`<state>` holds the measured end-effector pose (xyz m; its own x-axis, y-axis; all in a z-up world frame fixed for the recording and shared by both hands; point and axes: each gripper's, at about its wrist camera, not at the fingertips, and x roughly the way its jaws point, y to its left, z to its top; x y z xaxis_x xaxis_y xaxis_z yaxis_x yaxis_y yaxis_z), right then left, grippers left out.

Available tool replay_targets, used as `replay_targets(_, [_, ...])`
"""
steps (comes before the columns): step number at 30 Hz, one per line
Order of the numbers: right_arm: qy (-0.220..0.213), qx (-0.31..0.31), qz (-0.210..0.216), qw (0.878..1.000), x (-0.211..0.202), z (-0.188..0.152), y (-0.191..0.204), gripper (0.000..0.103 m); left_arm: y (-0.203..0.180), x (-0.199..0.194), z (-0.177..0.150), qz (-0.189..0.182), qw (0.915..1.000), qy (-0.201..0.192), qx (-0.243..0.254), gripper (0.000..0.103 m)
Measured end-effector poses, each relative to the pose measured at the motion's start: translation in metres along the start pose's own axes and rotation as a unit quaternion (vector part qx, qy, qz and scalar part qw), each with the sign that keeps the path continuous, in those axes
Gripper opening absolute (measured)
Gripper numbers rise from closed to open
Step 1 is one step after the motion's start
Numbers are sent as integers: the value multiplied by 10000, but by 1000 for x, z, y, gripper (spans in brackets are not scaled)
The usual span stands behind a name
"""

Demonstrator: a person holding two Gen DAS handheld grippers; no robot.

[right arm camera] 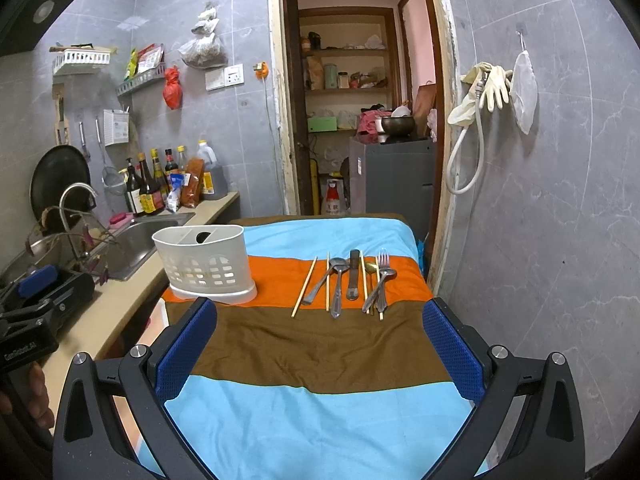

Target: Organize utensils

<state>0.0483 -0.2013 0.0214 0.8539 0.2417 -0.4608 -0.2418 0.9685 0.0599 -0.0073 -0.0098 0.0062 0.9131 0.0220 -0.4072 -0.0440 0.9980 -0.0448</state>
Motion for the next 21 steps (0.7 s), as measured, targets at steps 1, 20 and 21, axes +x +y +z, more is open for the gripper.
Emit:
replay_targets(1, [-1,-1,1,10000,0,0,0,103,-1,0,0,-3,10000,2,1,102])
replay_targets(20, [60,44,-56,10000,7,-2,-4,103,-1,3,0,-12,10000,5,-1,102])
replay_targets(21, [62,44,-61,10000,7,-3,-4,103,-1,3,-1,-11,10000,4,0,102])
